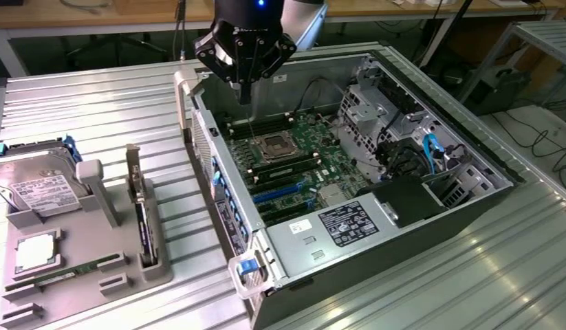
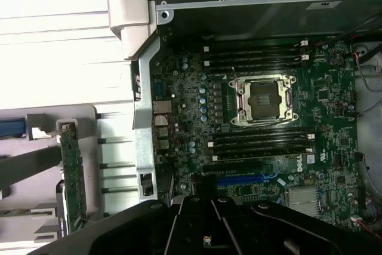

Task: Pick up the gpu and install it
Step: 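Reach for the gpu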

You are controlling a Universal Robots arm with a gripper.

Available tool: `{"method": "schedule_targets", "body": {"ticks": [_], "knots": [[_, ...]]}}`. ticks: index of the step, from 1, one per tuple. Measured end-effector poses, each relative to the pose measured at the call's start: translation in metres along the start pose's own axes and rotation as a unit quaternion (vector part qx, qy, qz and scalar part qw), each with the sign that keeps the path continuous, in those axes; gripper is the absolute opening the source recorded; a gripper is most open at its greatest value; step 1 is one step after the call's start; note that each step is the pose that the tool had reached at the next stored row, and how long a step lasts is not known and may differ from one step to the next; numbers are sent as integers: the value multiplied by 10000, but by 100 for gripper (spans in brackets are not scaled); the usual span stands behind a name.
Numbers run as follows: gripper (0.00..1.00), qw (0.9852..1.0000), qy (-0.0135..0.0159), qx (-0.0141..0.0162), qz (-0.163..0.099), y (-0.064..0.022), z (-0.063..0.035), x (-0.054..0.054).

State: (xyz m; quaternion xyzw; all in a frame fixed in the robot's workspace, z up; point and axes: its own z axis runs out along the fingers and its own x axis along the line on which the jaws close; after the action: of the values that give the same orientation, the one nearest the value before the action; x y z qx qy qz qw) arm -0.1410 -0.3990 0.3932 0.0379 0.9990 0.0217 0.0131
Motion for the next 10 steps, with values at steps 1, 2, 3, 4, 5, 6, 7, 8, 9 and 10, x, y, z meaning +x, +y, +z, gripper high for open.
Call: {"method": "schedule_targets", "body": {"ticks": [1, 2, 3, 4, 5, 6, 7, 8, 9, 10], "knots": [[11, 10000, 0, 0, 0, -1, 0, 5], [11, 10000, 0, 0, 0, -1, -1, 12], [11, 10000, 0, 0, 0, -1, -1, 16], [11, 10000, 0, 0, 0, -2, -1, 20], [11, 10000, 0, 0, 0, -2, 0, 25], [11, 10000, 1, 0, 0, -2, 0, 29], [11, 10000, 1, 0, 0, -3, 0, 34], [11, 10000, 1, 0, -1, -3, 0, 40], [11, 10000, 1, 0, 0, -4, 0, 44], [11, 10000, 1, 0, 0, -4, 0, 49]]}}
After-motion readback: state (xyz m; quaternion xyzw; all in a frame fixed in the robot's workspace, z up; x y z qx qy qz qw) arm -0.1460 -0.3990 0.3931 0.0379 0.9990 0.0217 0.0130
